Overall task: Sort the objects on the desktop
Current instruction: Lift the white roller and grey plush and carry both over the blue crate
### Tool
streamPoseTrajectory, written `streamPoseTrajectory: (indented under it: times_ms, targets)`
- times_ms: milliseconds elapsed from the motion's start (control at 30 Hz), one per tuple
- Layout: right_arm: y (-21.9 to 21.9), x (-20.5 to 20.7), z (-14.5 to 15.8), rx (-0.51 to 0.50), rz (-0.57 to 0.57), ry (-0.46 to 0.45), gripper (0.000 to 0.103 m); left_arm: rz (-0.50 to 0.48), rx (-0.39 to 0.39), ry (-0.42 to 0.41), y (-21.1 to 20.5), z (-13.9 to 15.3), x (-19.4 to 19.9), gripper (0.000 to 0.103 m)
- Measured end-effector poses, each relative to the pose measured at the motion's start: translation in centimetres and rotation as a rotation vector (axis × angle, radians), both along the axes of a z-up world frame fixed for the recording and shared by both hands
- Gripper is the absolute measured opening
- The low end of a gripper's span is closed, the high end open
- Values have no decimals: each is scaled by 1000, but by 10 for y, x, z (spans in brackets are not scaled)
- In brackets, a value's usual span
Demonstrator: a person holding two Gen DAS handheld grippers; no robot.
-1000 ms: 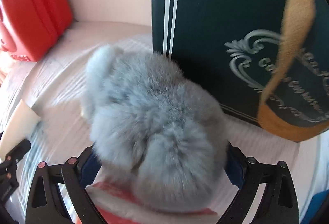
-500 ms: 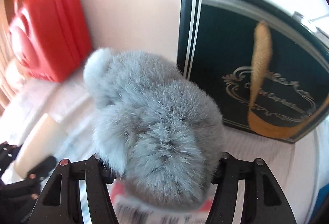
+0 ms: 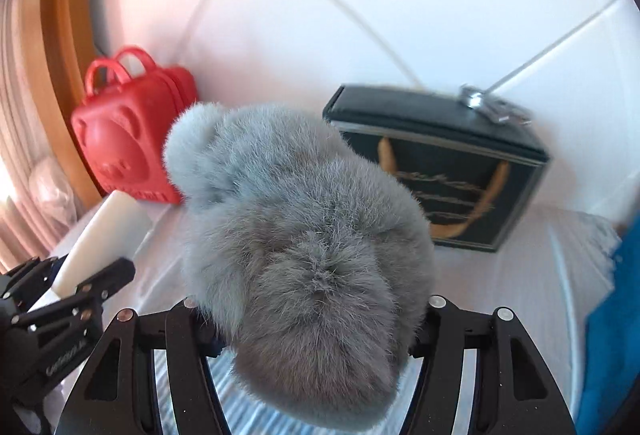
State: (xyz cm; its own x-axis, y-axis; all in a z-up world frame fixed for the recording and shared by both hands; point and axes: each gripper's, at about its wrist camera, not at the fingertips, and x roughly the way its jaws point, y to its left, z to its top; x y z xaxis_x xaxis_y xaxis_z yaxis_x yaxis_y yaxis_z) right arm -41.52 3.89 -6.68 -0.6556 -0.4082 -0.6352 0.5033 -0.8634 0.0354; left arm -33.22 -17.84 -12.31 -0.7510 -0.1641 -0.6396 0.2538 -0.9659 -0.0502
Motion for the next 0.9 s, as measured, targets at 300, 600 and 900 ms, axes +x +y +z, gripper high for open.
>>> streamPoseTrajectory:
  times_ms: [300, 600, 900]
  targets:
    - [28, 133, 67, -61, -120, 167, 62, -106, -16, 155, 60, 83, 93, 45]
    - [166, 254, 150, -150, -318, 303, 62, -340, 25, 276, 167, 148, 162, 45]
    - [313, 320, 186, -139, -576, 412, 63, -580, 35, 343, 312, 192, 210, 45]
